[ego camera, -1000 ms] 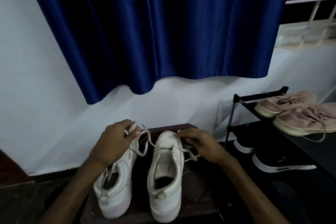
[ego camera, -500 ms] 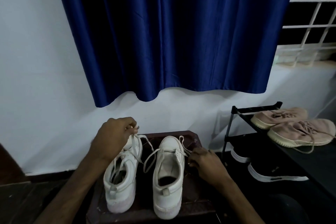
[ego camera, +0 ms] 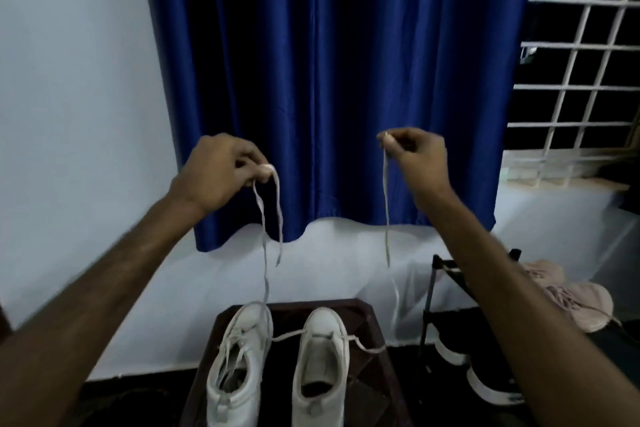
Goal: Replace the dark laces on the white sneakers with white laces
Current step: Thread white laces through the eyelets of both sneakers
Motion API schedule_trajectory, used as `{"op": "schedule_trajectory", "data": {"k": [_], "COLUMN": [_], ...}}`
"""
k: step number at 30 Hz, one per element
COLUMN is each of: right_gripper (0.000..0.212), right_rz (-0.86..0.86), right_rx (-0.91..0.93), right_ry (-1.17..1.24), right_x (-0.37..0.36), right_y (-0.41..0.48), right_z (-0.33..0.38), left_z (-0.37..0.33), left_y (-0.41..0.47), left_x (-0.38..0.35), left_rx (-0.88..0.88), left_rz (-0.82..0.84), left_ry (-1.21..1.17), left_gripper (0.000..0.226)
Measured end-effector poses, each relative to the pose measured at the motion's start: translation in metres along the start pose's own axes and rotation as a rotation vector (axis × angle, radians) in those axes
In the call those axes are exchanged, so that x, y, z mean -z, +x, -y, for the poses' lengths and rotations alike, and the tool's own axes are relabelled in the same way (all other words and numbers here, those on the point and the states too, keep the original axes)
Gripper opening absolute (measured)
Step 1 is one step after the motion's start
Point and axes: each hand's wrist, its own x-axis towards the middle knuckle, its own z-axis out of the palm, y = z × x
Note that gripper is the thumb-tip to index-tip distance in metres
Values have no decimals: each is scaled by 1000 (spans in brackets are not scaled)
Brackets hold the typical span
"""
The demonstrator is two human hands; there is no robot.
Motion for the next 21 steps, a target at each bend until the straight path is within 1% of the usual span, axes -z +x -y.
{"op": "schedule_trajectory", "data": {"k": [2,4,8,10,14,19,21], "right_gripper": [10,12,19,18,6,9,9], "right_rz": [-13,-8,38,51,66,111,125], "right_rx": [52,72,53,52,60,48,54], "right_ry": [4,33,138,193,241,225,223], "right_x": [-5,-10,-21,-23,-22,-22,-22], "right_y": [32,54,80,94,113,121,121], "right_z": [27,51,87,108,151,183,192], "left_z": [-17,-33,-63,-83,-114,-148,-160], "left_y": [18,36,66,77,94,123,133], "left_x": [8,17,34,44,64,103,119], "left_rx": [3,95,353,405,376,382,361], "left_rz": [-105,-163,-71,-38,-30,-78,-103], "left_ry": [-78,-220,-642,-757,-780,-682,-640], "left_gripper": [8,15,21,26,27,32,29]}}
